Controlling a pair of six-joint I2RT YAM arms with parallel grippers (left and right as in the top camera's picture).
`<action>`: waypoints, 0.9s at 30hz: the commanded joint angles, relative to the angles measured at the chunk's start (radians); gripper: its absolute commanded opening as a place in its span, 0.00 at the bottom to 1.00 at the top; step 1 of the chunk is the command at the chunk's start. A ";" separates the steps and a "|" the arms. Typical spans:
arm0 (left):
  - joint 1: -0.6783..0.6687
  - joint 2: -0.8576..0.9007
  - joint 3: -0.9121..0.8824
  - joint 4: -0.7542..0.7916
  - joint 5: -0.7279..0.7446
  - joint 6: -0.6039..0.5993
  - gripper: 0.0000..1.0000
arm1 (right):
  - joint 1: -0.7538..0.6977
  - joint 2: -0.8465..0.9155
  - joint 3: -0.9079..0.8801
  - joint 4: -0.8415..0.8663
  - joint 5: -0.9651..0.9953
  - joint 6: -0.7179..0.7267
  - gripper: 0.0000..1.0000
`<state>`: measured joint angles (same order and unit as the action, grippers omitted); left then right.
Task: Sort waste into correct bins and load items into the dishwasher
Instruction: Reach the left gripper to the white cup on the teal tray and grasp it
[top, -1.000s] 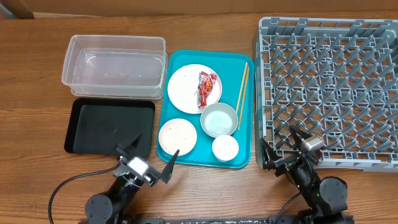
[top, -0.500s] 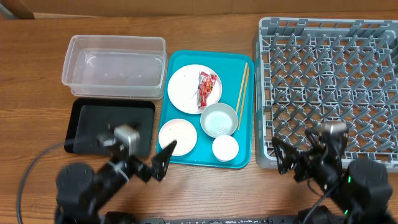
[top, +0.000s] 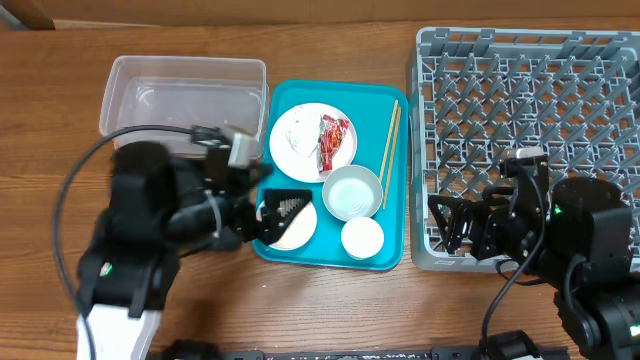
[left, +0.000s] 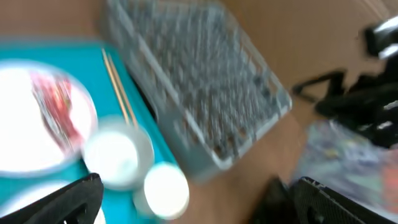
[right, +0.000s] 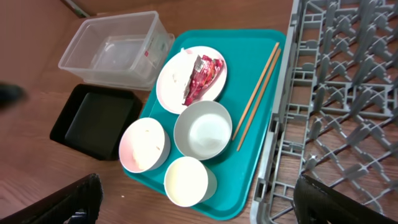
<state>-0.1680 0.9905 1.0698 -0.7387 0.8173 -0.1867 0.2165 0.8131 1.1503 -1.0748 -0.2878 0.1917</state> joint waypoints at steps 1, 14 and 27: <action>-0.117 0.087 0.013 -0.069 -0.149 -0.020 1.00 | -0.003 -0.005 0.023 0.013 -0.016 0.058 1.00; -0.463 0.444 0.013 -0.045 -0.528 -0.148 0.95 | -0.003 -0.002 0.023 0.032 -0.017 0.097 1.00; -0.515 0.658 0.013 0.041 -0.561 -0.207 0.23 | -0.003 0.002 0.023 0.029 -0.017 0.097 1.00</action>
<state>-0.6758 1.6402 1.0695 -0.7017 0.2577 -0.3737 0.2165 0.8139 1.1503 -1.0485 -0.2996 0.2867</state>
